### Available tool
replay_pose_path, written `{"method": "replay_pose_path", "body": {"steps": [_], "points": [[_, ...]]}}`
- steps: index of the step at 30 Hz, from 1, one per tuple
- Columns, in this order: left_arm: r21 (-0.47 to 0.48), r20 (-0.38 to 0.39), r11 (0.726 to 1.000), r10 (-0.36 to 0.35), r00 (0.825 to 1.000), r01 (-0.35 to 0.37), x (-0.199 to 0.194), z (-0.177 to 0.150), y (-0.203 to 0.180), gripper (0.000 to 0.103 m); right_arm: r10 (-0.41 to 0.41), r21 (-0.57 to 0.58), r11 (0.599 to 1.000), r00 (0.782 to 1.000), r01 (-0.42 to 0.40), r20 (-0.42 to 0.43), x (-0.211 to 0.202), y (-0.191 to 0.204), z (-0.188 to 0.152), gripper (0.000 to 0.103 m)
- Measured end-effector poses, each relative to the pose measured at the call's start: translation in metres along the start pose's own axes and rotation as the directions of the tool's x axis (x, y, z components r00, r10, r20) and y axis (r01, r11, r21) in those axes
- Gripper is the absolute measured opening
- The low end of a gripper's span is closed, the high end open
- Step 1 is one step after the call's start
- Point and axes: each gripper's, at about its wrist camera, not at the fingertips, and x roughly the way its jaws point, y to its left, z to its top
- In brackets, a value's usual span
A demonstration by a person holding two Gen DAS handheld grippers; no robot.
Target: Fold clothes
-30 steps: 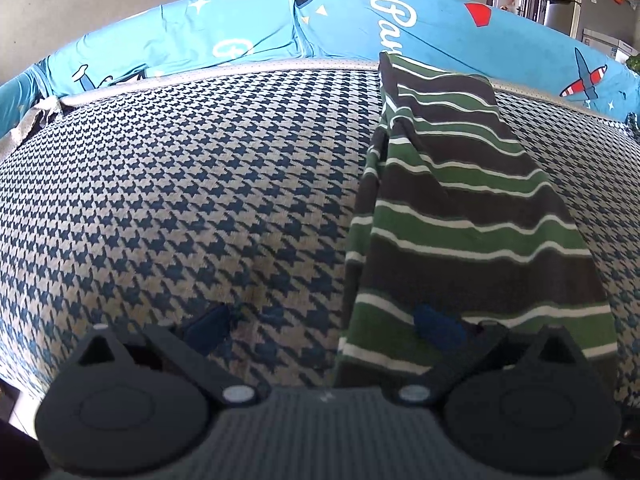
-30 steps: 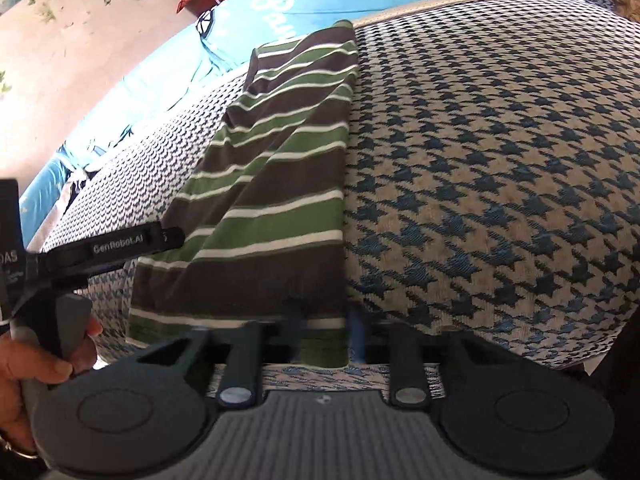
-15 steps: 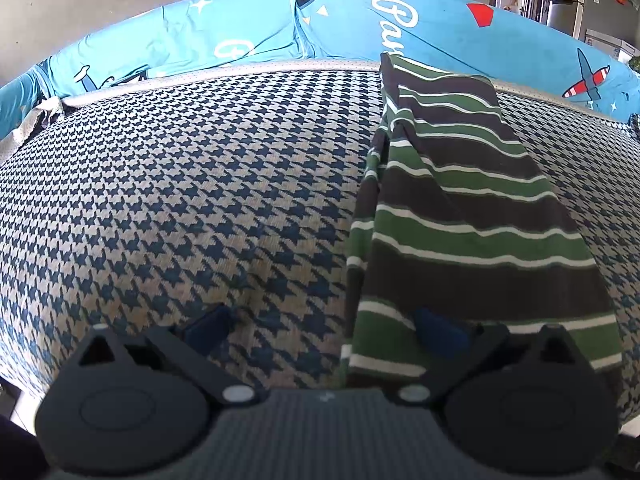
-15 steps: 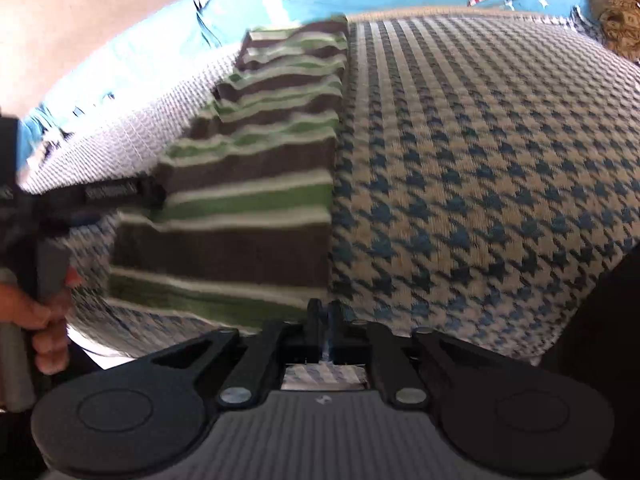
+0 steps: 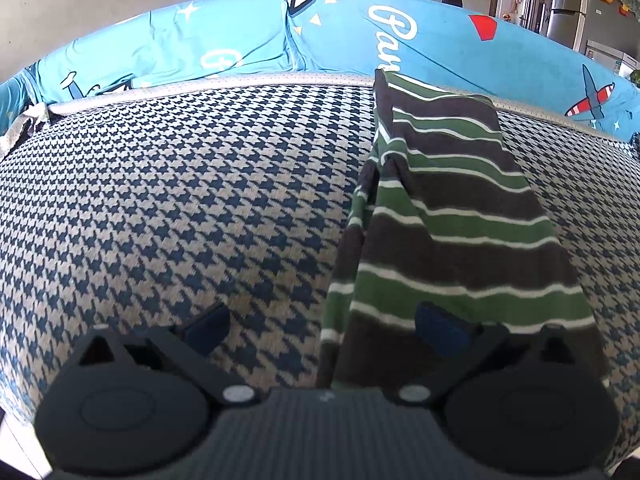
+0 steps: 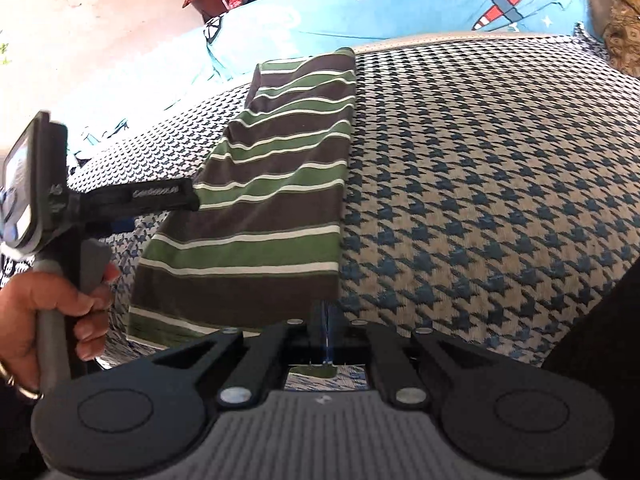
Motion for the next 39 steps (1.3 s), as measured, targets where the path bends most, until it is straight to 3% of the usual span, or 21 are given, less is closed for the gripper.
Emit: {"method": "replay_pose_path", "body": {"steps": [4,12,19,29,39], "points": [[-0.009,0.002,1.0,-0.014,1.0,0.014,0.009,0.009,-0.001,0.103,0.038,-0.036,0.999,0.999,-0.038,-0.001,0.005,0.007,0.007,0.003],[0.02,-0.009,0.999,0.025,1.0,-0.025,0.035,0.024,-0.004,0.103,0.099,-0.169,0.981,0.995,-0.095,0.017,0.012,0.02,0.035,0.003],[-0.022,-0.019,0.998,0.065,0.998,-0.065,0.05,0.031,0.013,0.103,0.116,-0.274,0.957,0.992,-0.097,0.054,0.024,0.018,0.071,0.003],[-0.01,-0.057,0.998,0.065,0.996,-0.065,0.063,0.044,0.019,0.103,0.12,-0.224,0.969,0.991,-0.103,0.063,0.06,0.004,0.127,0.004],[0.039,-0.122,0.998,0.045,0.991,-0.04,0.072,0.058,0.019,0.103,0.102,-0.209,0.974,0.993,-0.087,0.066,0.09,-0.002,0.156,0.005]]}}
